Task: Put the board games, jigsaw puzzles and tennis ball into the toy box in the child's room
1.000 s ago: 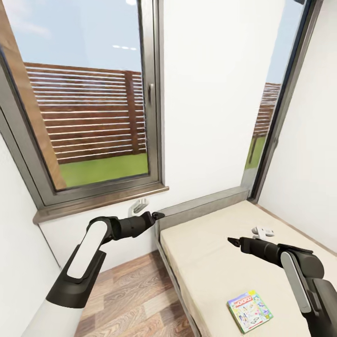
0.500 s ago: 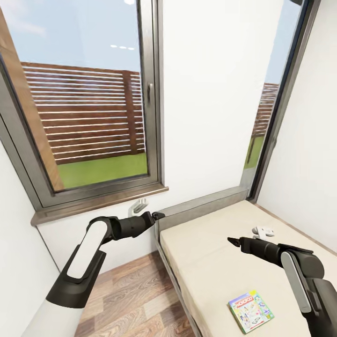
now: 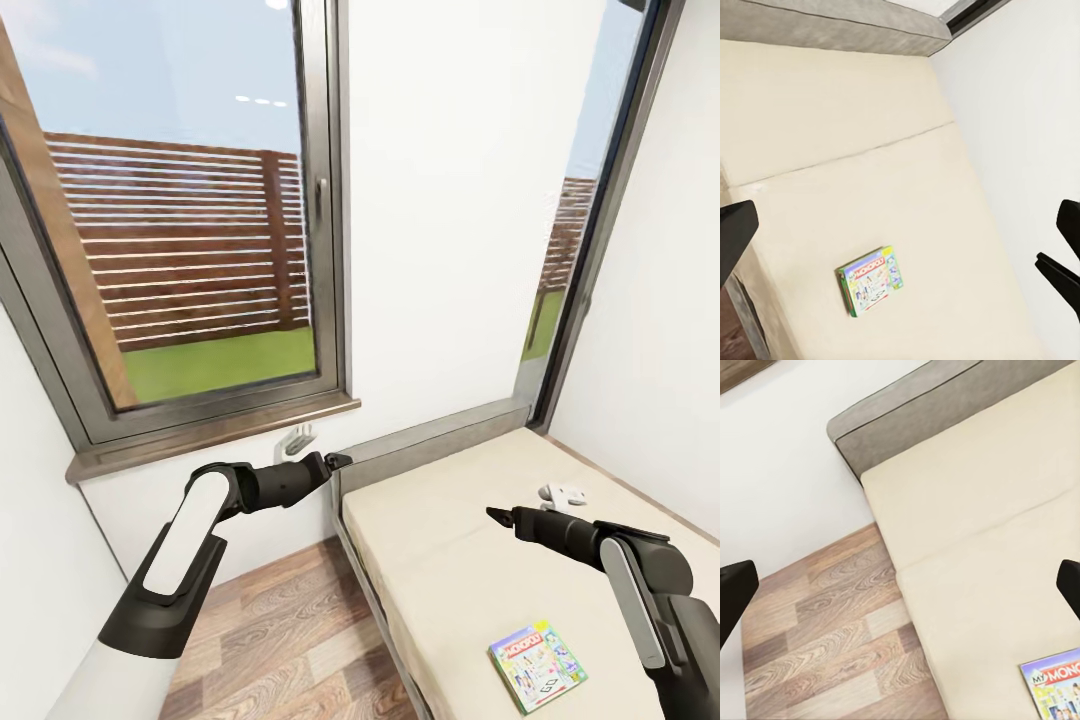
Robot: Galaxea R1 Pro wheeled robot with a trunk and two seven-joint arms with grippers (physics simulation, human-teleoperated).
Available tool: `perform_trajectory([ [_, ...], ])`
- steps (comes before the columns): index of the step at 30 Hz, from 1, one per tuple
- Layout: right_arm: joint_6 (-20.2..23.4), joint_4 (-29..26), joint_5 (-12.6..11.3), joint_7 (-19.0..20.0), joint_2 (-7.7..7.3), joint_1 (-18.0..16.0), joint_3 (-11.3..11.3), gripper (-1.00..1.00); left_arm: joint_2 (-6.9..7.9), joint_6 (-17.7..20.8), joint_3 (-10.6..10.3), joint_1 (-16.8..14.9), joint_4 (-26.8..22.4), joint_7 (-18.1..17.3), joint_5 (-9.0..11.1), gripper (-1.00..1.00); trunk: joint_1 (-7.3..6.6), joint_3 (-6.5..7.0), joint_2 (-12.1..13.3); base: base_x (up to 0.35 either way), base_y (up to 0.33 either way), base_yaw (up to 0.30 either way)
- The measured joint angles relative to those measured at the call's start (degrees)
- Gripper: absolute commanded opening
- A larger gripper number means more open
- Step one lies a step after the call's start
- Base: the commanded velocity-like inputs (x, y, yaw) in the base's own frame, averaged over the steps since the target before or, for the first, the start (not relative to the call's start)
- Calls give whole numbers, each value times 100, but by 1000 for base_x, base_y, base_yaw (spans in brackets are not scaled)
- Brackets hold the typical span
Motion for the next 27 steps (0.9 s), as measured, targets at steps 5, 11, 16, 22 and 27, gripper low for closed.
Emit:
perform_trajectory([
  [5, -9, 8, 2, -5, -2, 1, -50, 100, 0, -1, 0, 0, -1, 0, 1, 100, 0, 0, 0, 2, 3, -1],
  [11, -13, 38, -1, 4, 22, -2, -327, 100, 0, -5, 0, 0, 2, 0, -2, 100, 0, 0, 0, 1, 1, 0],
  [16, -13, 61, 2, 5, 27, -6, -468, 100, 2, -6, 0, 0, 32, 0, -10, 100, 0, 0, 0, 0, 0, 0],
  [22, 2, 97, 8, -24, 30, -35, -560, 100, 1, -11, 6, -12, 219, 0, -19, 100, 0, 0, 0, 0, 0, 0],
  [27, 114, 306, 16, -43, -1, -99, -610, 100, 0, -15, 12, -85, 662, 0, -38, 100, 0, 0, 0, 0, 0, 0],
])
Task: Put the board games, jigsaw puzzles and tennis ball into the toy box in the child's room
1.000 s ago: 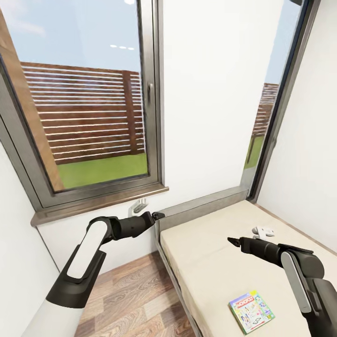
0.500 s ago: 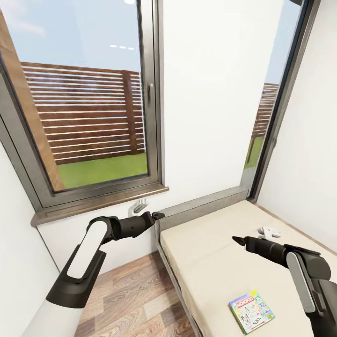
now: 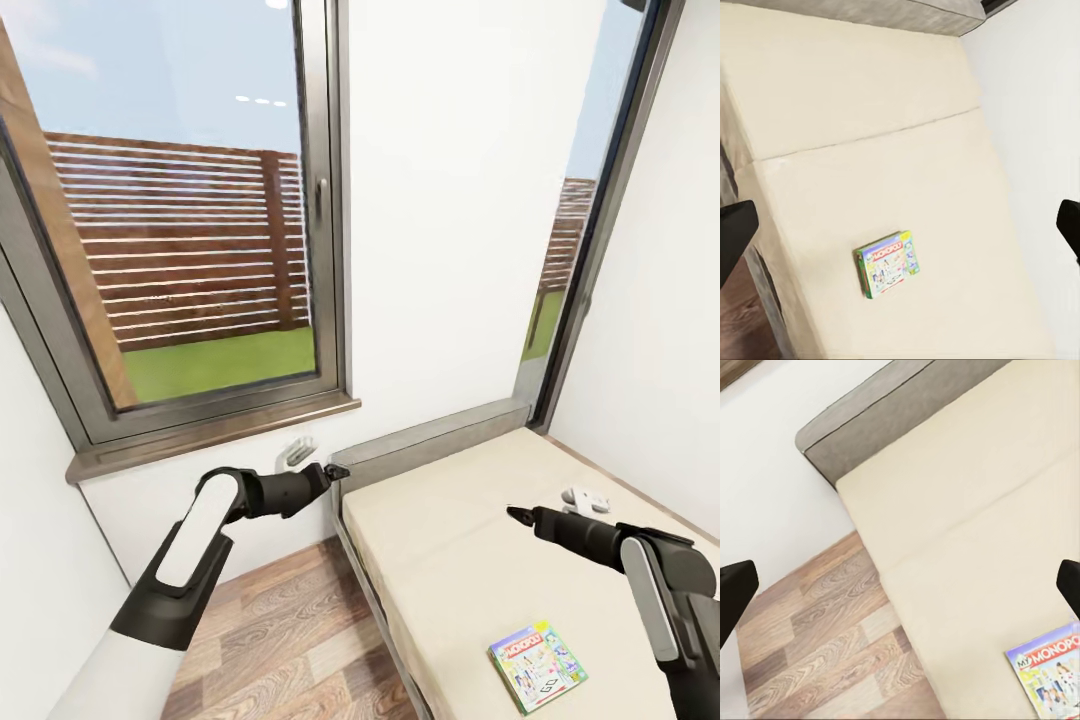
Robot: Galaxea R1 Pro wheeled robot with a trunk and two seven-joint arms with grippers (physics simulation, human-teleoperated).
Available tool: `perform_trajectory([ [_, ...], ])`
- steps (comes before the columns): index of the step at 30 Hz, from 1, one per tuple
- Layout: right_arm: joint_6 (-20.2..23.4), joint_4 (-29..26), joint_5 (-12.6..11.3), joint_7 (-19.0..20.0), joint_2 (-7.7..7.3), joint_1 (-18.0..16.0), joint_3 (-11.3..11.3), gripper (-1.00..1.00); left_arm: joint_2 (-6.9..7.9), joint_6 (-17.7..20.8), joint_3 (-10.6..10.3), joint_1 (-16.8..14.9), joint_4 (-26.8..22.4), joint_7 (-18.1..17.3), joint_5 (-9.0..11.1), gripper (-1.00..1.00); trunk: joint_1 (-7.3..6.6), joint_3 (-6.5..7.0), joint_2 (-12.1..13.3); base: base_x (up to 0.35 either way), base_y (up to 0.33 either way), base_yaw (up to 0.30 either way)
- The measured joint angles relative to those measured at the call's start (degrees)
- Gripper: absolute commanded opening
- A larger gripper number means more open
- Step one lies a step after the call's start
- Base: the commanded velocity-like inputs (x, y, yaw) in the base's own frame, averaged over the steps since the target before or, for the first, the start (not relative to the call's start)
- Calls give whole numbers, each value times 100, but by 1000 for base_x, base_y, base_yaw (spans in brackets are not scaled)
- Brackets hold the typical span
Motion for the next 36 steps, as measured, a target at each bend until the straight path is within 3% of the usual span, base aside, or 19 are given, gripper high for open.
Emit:
perform_trajectory([
  [3, 174, 360, 13, -44, -41, -179, -37, 100, -2, -6, 3, -110, 436, -3, -46, 100, 0, 0, 0, 0, 0, 0],
  [6, 260, 1283, 30, -227, -152, -663, -77, 100, -22, -145, 5, -285, 1210, -6, -228, 100, 1, 0, 2, 0, 0, 0],
  [7, 261, 1294, 21, -230, -153, -670, -77, 100, -22, -151, 6, -287, 1219, -6, -223, 100, 0, 0, 0, 0, 0, 0],
  [9, 260, 2039, 29, -360, -231, -1026, -92, 100, -43, -397, 9, -376, 1756, -13, -410, 100, 2, 0, 3, 0, 0, 0],
  [12, 261, 2416, 21, -408, -270, -1196, -97, 100, -53, -561, 12, -410, 2016, -28, -490, 100, 0, 0, 1, 0, 0, 0],
  [14, 261, 3026, 36, -477, -350, -1477, -103, 100, -66, -874, 16, -456, 2427, -88, -633, 100, 1, 0, 2, 0, 0, 0],
  [17, 261, 3472, 46, -524, -428, -1680, -107, 100, -75, -1155, 16, -481, 2726, -171, -729, 100, 0, 0, 1, 0, 0, 0],
  [25, 261, 4014, 53, -568, -568, -1919, -101, 100, -80, -1593, 20, -316, 3164, -315, -874, 100, 0, 0, 0, 0, 0, 0],
  [36, 256, 4231, 30, -564, -732, -2008, -106, 100, 18, -1773, 16, -16, 3387, -375, -1155, 100, 0, 0, 0, 0, 0, 0],
])
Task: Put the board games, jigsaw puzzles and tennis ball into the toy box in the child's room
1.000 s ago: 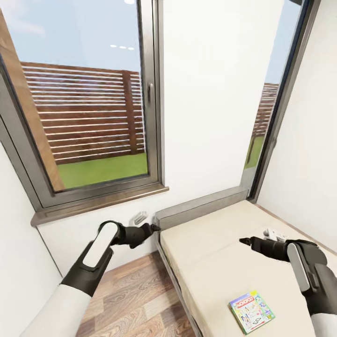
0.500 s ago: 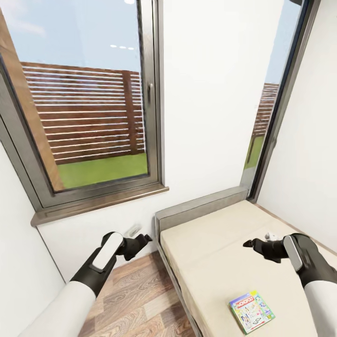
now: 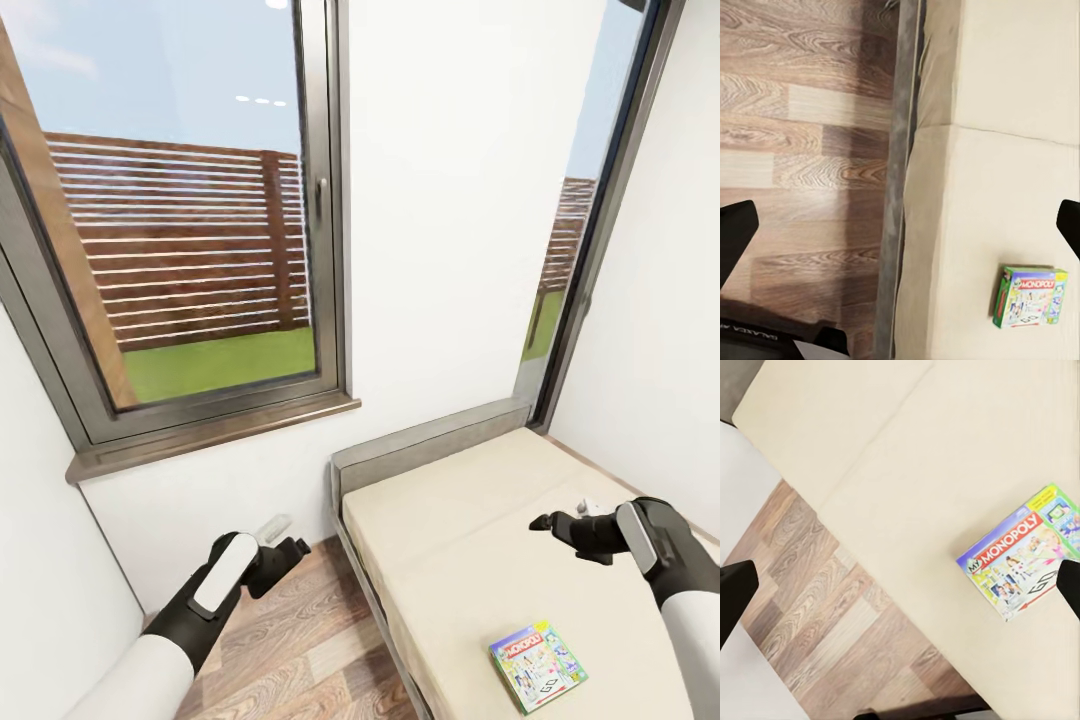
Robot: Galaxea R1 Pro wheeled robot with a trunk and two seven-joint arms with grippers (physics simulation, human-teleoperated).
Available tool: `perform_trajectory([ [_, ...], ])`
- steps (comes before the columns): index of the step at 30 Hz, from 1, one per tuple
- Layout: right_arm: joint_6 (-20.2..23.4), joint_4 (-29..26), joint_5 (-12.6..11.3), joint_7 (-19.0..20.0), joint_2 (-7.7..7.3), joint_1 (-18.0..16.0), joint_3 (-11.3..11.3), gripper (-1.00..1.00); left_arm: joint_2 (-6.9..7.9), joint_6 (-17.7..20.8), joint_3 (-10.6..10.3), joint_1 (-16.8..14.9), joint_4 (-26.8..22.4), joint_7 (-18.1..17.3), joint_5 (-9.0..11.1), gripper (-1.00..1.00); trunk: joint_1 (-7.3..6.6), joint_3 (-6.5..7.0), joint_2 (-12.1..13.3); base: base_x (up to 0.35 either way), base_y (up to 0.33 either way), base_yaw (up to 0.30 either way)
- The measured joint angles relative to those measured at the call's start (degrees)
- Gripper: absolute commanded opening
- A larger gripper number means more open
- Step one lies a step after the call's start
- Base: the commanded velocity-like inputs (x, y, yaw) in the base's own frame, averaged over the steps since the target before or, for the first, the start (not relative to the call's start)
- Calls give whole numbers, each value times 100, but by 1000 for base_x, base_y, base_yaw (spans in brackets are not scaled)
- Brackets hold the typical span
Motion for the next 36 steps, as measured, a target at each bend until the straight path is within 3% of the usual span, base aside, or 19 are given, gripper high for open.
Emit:
perform_trajectory([
  [9, 5, 101, -35, 17, -157, -31, -5, 100, -124, 23, 13, 88, -113, 13, -133, 100, 0, 0, 0, 0, 0, 0],
  [21, 5, 313, -51, 9, -181, -40, 10, 100, -182, 100, 16, 115, -158, -26, -174, 100, 0, 0, 0, 0, 0, 0],
  [36, 5, 347, -62, -18, -389, -59, -71, 100, -195, 123, 2, 114, -155, -51, -190, 100, 330, -270, -602, 0, 0, 0],
])
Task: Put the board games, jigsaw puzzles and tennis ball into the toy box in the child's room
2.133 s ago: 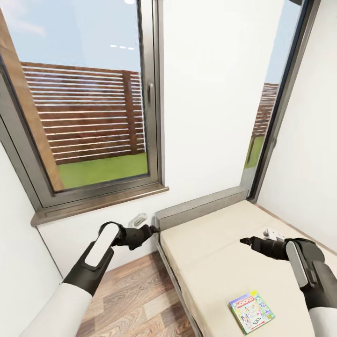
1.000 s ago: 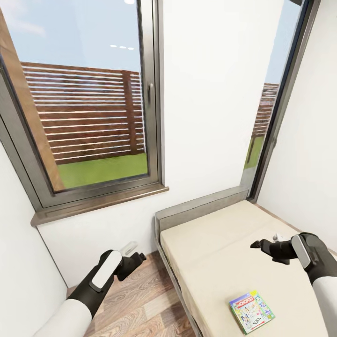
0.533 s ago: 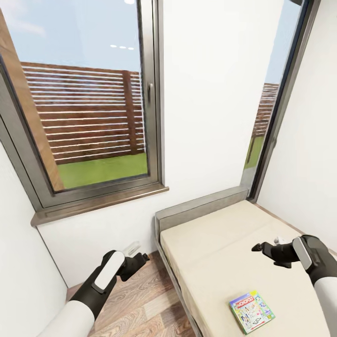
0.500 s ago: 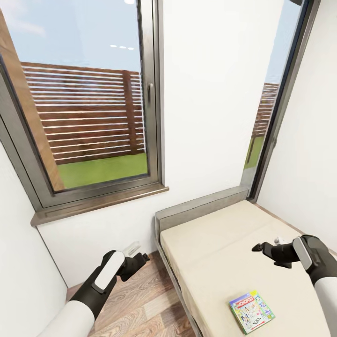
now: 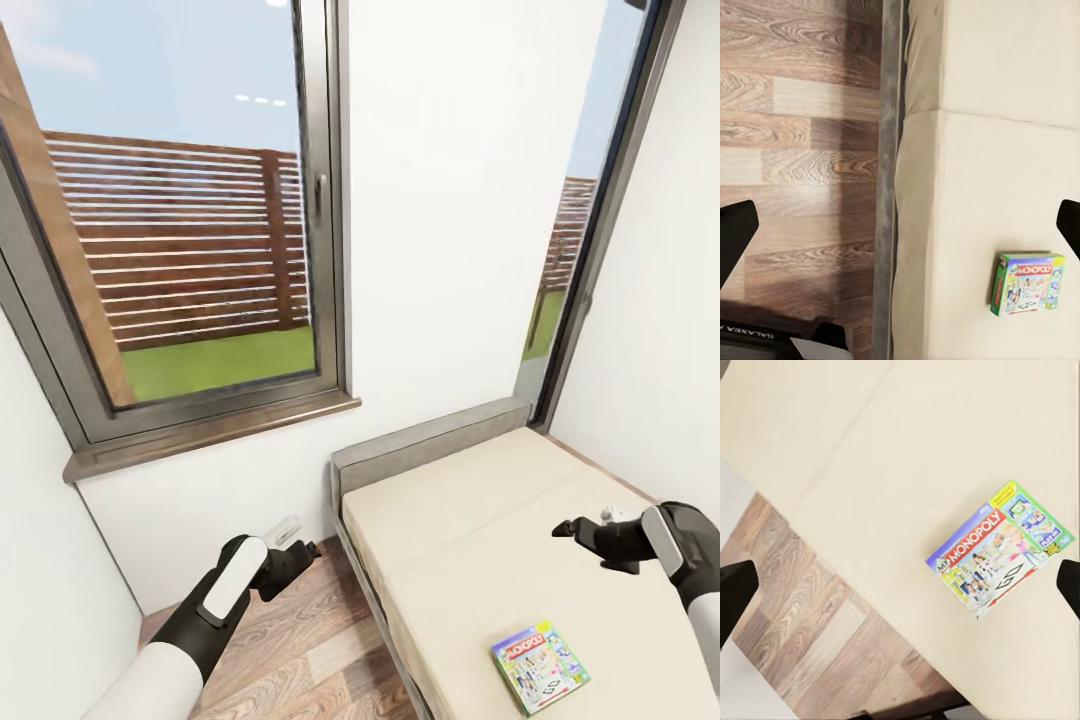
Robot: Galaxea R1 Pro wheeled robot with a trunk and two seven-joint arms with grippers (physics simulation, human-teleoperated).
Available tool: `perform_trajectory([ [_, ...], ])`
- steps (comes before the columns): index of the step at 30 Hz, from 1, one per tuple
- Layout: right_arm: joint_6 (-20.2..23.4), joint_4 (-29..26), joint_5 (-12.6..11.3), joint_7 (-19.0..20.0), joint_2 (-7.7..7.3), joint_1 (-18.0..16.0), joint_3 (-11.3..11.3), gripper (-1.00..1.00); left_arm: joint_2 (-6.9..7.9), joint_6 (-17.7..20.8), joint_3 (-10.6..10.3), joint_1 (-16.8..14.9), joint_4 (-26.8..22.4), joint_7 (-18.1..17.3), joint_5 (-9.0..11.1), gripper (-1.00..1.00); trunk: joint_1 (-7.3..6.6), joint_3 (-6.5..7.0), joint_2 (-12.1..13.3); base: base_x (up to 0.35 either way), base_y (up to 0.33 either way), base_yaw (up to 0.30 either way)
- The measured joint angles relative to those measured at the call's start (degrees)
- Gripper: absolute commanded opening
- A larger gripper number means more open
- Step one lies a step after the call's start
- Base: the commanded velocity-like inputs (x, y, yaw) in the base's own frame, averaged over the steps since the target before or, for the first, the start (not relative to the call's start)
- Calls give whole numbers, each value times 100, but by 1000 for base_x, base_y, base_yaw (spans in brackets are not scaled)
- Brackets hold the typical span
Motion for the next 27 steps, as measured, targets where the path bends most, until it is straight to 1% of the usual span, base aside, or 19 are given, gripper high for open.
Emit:
perform_trajectory([
  [1, 0, 23, -1, -1, -36, -1, -45, 100, 0, 1, 0, -1, 7, -1, 0, 100, 22, -18, -40, 0, 0, 0],
  [2, 0, 23, -9, -1, -37, -1, -47, 100, -1, 1, 0, -1, 7, -1, 0, 100, 44, -36, -80, 0, 0, 0],
  [4, 0, 111, 0, -3, -111, -3, -197, 100, -4, 3, -4, -3, 16, -5, 0, 100, 88, -72, -161, 0, 0, 0],
  [5, 1, 113, -11, -3, -112, -3, -199, 100, -4, 3, -4, -3, 16, -5, -1, 100, 110, -90, -201, 0, 0, 0],
  [7, 0, 277, -2, -14, -188, -20, -414, 100, -6, 4, -6, -4, 24, -7, -1, 100, 154, -127, -282, 0, 0, 0],
  [8, 0, 280, -14, -15, -189, -20, -418, 100, -7, 4, -6, -4, 24, -8, -1, 100, 176, -144, -322, 0, 0, 0],
  [9, 0, 397, -6, -20, -229, -56, -528, 100, -7, 4, -7, -4, 27, -8, -1, 100, 198, -163, -362, 0, 0, 0],
  [10, 0, 401, -16, -20, -230, -57, -532, 100, -8, 4, -7, -5, 28, -9, -1, 100, 220, -181, -402, 0, 0, 0],
  [12, 0, 711, -15, -27, -309, -189, -725, 100, -9, 3, -8, -5, 36, -26, -1, 100, 264, -217, -483, 0, 0, 0],
  [13, 0, 717, -20, -28, -310, -191, -728, 100, -9, 3, -8, -5, 36, -26, -1, 100, 286, -235, -523, 0, 0, 0],
  [15, 0, 1043, -14, -33, -368, -334, -851, 100, -8, 3, -9, -5, 41, -69, -4, 100, 330, -271, -603, 0, 0, 0],
  [16, 0, 1048, -17, -33, -369, -336, -852, 100, -8, 4, -9, -5, 41, -70, -4, 100, 352, -289, -644, 0, 0, 0],
  [18, 0, 1285, -5, -26, -403, -453, -929, 100, -8, 4, -9, -6, 45, -144, -6, 100, 396, -325, -724, 0, 0, 0],
  [23, 0, 1442, -6, -5, -432, -533, -979, 100, -9, 4, -10, -6, 47, -244, -10, 100, 506, -415, -925, 0, 0, 0],
  [27, 0, 1575, -24, 12, -462, -595, -1027, 100, -6, 0, -10, -6, 49, -401, -23, 100, 594, -487, -1086, 0, 0, 0],
])
